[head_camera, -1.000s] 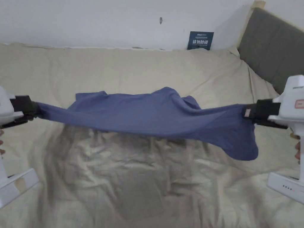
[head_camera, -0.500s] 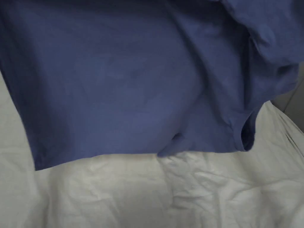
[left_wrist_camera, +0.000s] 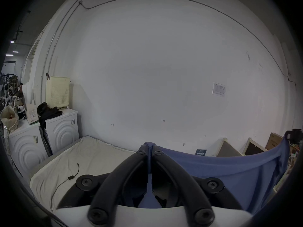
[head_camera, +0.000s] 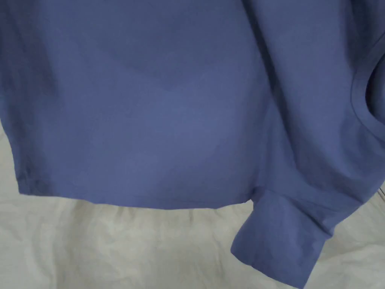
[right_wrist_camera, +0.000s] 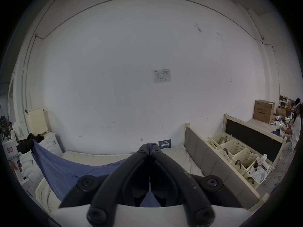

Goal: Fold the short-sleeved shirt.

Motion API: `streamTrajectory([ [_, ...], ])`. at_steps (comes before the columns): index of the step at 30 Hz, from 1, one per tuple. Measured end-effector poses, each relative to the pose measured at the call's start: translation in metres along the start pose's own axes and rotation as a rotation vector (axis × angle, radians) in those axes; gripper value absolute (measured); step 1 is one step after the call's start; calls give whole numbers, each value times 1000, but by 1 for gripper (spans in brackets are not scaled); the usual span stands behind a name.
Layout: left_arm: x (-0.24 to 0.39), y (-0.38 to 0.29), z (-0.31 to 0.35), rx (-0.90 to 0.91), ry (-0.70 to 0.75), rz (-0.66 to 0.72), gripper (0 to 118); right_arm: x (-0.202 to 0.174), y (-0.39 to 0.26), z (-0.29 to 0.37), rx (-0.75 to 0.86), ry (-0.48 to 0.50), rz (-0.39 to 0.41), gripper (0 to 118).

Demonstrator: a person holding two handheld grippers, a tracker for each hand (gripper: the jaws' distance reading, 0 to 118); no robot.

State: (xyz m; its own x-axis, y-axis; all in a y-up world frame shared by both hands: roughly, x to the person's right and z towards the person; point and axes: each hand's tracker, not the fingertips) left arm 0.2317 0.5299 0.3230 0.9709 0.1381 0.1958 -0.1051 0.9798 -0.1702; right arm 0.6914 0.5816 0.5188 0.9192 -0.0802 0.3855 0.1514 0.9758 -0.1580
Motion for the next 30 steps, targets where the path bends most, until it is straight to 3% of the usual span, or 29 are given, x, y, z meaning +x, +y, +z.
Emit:
streamTrajectory([
  [5,15,15,-60,-28,17,54,3,-10,26,-53,31,-35,-33,2],
  [10,40,14,-128,25,85,-65,3,-28,36,-112,76,-92,-50,2],
  [18,49,1,-215,92,167,-7,3,-50,42,-200,129,-121,-114,2],
  [22,51,-40,-236,100,185,-32,3,-51,6,-236,117,-139,-136,2],
  [25,45,-79,-252,-22,180,-71,3,-42,-31,-258,8,-105,-172,2],
  [28,31,-123,-256,-94,169,11,3,-32,-74,-271,-88,-80,-189,2],
  [30,20,-153,-258,-155,180,-5,3,-25,-102,-274,-147,-76,-172,2],
])
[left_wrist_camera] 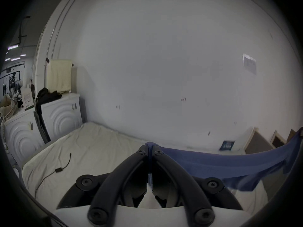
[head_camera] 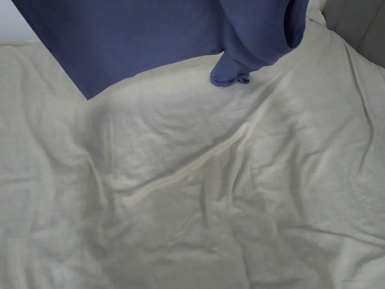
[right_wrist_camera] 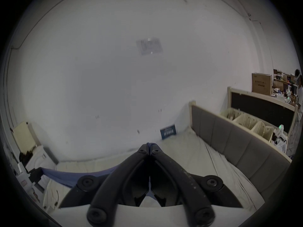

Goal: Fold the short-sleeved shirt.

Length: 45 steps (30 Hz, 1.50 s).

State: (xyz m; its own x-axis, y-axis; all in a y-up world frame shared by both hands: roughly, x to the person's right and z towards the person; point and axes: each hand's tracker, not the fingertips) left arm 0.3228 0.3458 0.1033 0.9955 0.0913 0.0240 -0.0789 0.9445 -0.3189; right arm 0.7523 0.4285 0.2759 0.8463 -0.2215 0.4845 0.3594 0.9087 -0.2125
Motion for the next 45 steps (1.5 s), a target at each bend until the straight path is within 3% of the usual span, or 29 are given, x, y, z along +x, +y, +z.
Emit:
streamTrajectory([
  [10,-47,-165,34,-224,-31,-85,3,55,-187,23,-276,14,191,2],
  [16,-84,-293,87,-444,-13,1,3,105,-313,56,-524,12,170,2],
  [21,-114,-380,140,-548,-11,45,3,143,-395,102,-621,-9,167,2],
  [24,-135,-405,173,-553,-22,132,3,163,-428,127,-659,-26,138,2],
  [28,-150,-418,210,-535,-37,125,3,183,-451,160,-675,-16,107,2],
  [33,-161,-426,244,-531,-70,-54,3,188,-473,200,-669,20,151,2],
  [36,-172,-431,258,-544,-71,7,3,195,-486,219,-699,59,77,2],
  [38,-180,-433,265,-567,-78,43,3,197,-492,230,-705,68,77,2],
  [40,-183,-436,270,-577,-68,29,6,204,-497,234,-699,58,75,3],
  [41,-184,-437,273,-583,-70,19,17,206,-497,237,-689,50,65,5],
  [42,-184,-437,274,-588,-62,8,35,208,-497,239,-676,54,28,18],
  [43,-184,-436,276,-592,-31,-7,53,212,-496,240,-670,48,-8,43],
  [44,-186,-435,277,-595,-27,-13,69,214,-494,242,-682,26,-38,84],
  [45,-188,-432,280,-590,-29,-13,76,215,-492,245,-683,13,-37,104],
])
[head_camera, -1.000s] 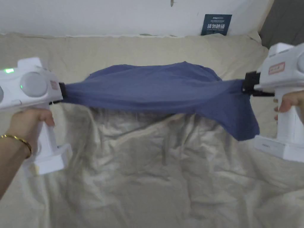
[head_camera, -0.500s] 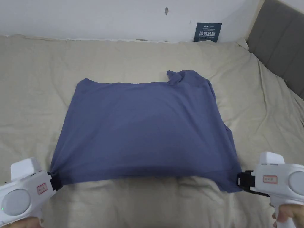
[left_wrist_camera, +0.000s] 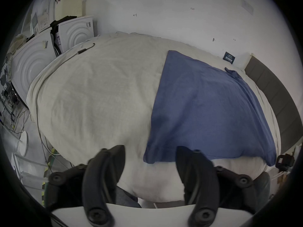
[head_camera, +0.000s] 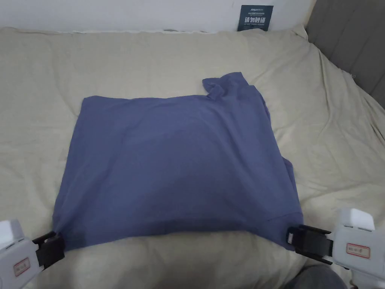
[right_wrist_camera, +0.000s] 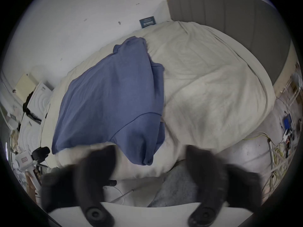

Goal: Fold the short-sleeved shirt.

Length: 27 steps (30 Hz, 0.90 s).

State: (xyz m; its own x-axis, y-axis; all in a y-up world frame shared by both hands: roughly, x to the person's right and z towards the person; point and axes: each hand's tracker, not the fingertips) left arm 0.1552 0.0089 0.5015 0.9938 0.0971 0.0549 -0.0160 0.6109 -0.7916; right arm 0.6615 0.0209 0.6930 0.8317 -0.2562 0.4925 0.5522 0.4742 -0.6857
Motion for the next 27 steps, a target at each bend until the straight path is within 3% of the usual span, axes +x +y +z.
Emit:
streamTrajectory([
  [1,-2,0,5,27,5,14,83,1,-1,5,25,-4,2,108],
  [2,-3,3,11,68,6,34,97,-5,-4,15,78,4,18,107],
  [4,-2,9,24,123,3,42,118,-12,2,33,149,-32,106,108],
  [7,11,18,52,263,-24,-1,118,-36,10,62,294,-74,198,109],
  [14,68,35,95,632,23,-187,118,-92,29,106,640,-8,336,118],
  [19,96,44,104,728,39,-270,116,-116,43,102,664,-26,328,118],
  [22,107,47,113,782,15,-276,89,-121,43,102,692,-3,306,113],
  [24,111,47,116,795,6,-280,62,-125,40,104,712,4,298,94],
  [25,112,48,118,788,-1,-291,46,-128,39,105,717,2,300,78],
  [26,114,48,119,779,-10,-300,22,-128,39,105,727,-3,306,46],
  [27,114,48,120,775,-17,-304,8,-130,38,106,736,-7,314,17],
])
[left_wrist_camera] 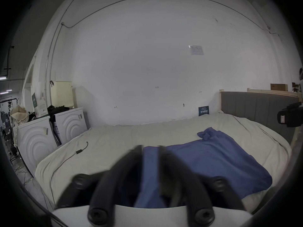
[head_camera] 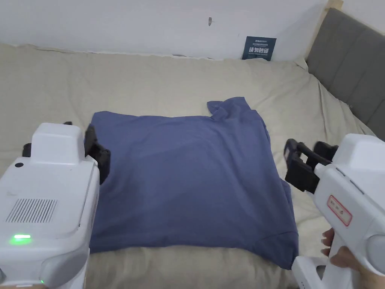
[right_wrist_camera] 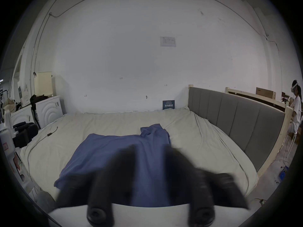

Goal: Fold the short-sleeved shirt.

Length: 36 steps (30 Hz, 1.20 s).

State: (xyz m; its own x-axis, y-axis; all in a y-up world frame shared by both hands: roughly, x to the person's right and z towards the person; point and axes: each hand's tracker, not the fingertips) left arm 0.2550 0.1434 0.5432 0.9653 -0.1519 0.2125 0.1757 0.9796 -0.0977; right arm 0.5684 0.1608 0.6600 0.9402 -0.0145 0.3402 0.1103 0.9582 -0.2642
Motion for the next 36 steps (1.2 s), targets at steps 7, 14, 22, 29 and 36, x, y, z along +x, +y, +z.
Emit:
streamTrajectory([
  [7,0,-2,5,-39,-33,12,0,-4,1,5,23,19,-2,1],
  [14,-16,-16,-16,-245,-19,12,6,-1,-8,3,-15,49,-10,1],
  [22,-50,-72,-58,-622,11,-17,105,6,-25,-3,-85,42,-9,1],
  [29,-72,-129,-82,-948,3,161,118,12,-41,-5,-145,13,-19,1],
  [36,-52,-160,-85,-972,37,123,5,13,-51,-4,-188,3,-8,1],
])
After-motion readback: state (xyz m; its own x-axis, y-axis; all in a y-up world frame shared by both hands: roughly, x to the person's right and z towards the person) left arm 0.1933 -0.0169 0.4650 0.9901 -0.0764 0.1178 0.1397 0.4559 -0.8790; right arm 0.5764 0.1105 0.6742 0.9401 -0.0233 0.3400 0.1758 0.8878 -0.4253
